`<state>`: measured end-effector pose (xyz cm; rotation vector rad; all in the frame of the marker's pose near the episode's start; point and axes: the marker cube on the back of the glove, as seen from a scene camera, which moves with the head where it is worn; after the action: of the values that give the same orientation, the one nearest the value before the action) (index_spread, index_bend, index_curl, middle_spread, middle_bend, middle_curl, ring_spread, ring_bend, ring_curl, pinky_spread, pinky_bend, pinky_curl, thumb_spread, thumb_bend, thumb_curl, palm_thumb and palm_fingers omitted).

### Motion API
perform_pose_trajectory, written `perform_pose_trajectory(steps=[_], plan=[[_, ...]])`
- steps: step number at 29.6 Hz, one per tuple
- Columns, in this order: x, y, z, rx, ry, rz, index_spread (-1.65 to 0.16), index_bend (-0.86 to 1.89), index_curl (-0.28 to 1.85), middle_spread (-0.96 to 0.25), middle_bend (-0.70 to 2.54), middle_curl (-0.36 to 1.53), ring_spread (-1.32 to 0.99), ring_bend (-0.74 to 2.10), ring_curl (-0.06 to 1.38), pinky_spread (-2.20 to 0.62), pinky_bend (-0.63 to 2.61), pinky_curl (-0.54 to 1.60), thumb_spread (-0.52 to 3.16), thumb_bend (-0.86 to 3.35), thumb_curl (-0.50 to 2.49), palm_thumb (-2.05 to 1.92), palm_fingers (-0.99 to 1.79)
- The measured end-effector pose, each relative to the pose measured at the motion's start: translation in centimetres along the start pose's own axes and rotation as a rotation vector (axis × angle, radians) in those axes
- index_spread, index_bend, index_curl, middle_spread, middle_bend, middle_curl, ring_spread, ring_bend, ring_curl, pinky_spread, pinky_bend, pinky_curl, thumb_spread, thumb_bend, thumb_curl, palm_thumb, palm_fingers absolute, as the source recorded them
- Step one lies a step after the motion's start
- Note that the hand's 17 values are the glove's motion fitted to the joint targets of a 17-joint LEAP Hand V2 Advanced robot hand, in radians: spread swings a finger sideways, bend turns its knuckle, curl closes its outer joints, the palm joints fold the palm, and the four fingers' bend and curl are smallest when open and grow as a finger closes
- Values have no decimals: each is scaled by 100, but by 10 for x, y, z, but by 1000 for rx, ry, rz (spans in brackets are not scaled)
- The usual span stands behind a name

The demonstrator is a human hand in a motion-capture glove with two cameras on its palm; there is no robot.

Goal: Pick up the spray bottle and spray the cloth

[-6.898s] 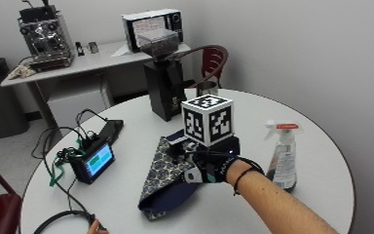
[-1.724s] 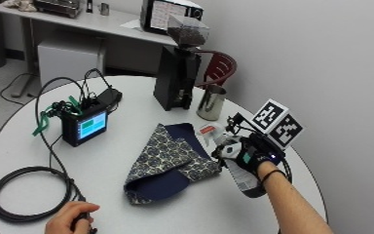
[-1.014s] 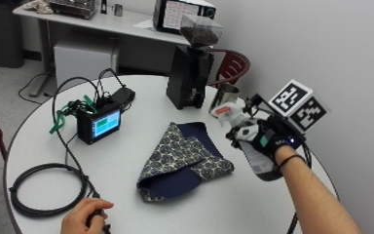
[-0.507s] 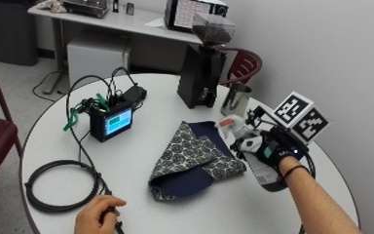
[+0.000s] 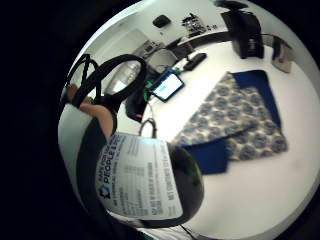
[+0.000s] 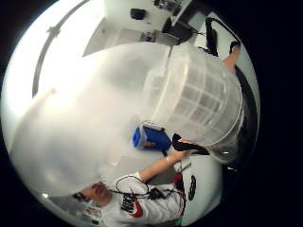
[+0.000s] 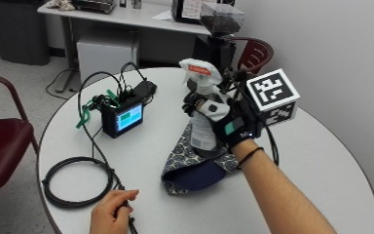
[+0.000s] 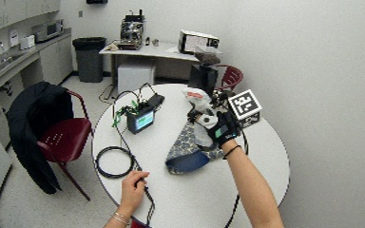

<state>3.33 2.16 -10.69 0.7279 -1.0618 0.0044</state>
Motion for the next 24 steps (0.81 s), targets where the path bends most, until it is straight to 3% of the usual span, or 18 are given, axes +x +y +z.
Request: perform_pose_trajectory(steps=[10,24], plan=[[37,5,82,-68,-133,17,-23,15,41,-10,40,47,-12,55,43,-13,37,39,66,-3,65,98,120],[76,27,117,-50,-152,-21,-23,15,41,-10,37,46,-12,54,43,-14,37,39,69,-3,64,98,120]])
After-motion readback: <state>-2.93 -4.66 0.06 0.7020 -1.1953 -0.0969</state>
